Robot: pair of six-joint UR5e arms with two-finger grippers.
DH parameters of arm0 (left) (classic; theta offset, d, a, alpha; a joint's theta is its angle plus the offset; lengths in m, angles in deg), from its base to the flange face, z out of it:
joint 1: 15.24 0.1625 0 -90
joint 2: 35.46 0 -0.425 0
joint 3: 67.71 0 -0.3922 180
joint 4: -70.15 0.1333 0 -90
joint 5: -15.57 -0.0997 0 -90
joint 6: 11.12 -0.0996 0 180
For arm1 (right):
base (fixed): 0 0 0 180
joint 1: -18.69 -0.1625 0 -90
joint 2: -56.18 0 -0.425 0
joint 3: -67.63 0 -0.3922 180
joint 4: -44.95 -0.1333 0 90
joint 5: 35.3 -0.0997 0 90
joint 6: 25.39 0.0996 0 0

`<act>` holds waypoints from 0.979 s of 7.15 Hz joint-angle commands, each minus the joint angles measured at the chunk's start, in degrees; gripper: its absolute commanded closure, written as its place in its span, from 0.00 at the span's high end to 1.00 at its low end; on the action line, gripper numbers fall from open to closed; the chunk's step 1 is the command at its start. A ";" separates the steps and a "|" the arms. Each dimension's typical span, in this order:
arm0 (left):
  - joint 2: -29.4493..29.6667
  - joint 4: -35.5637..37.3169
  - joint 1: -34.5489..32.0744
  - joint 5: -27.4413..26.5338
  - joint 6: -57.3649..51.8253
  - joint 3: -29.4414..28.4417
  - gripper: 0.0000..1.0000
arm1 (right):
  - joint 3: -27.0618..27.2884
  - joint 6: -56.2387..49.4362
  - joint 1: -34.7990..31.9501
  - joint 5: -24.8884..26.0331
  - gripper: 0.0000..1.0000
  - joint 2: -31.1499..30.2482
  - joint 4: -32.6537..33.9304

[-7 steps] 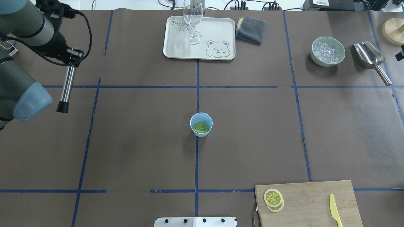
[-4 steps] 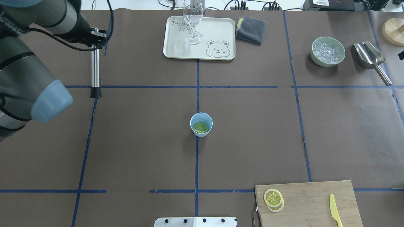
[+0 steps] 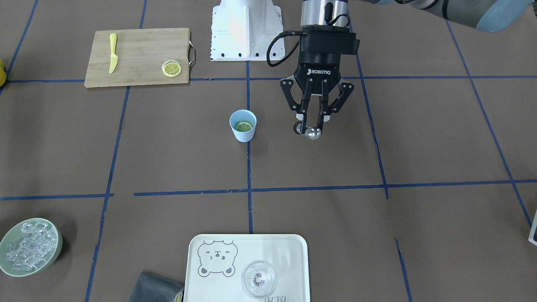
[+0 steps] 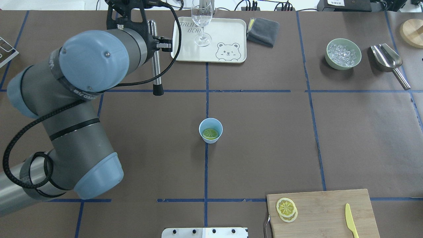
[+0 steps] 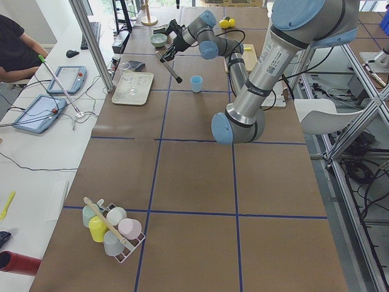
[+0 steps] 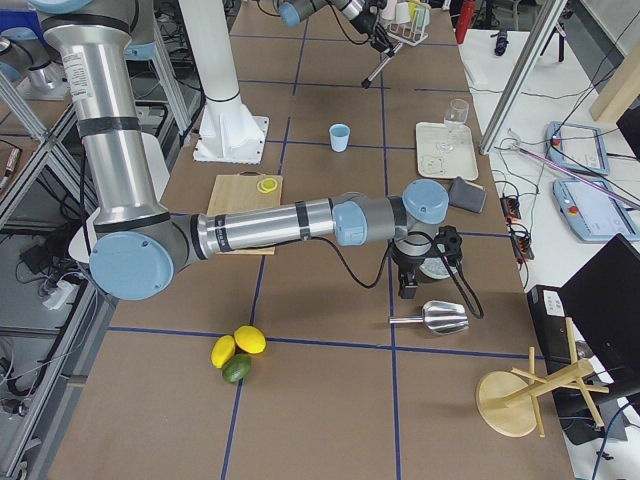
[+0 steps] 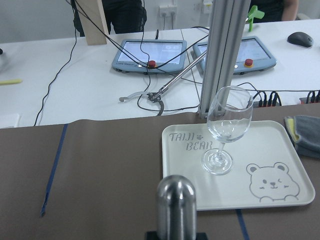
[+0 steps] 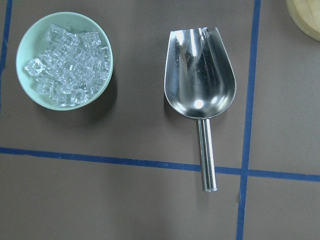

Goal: Squeeze lemon into cup
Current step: 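Lower the muddler with the left gripper into the blue cup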

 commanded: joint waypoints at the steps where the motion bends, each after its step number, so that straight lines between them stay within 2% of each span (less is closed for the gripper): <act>1: -1.25 -14.77 2.00 -1.25 -0.24 -1.14 0.00 | 0.08 -0.19 -0.25 0.55 1.00 -0.54 -0.08; 3: -2.32 -26.22 4.63 -3.96 -0.50 -1.50 0.00 | 0.17 -0.28 -0.52 0.82 1.00 -0.98 -0.25; 4: -3.19 -30.62 8.92 -13.98 -1.11 -1.50 0.00 | 0.17 -0.36 -0.87 0.82 1.00 -1.07 -0.34; 5: -3.89 -32.58 13.83 -25.13 -6.51 -1.76 0.00 | 0.25 -0.36 -1.05 0.82 1.00 -0.98 -0.43; 6: -3.90 -34.34 16.75 -29.25 -11.78 -2.72 0.00 | 0.34 -0.36 -1.48 0.74 1.00 -1.16 -0.43; 7: -4.34 -40.97 17.65 -30.94 -12.44 -7.08 0.00 | 0.52 -0.45 -2.01 0.73 1.00 -1.42 -0.43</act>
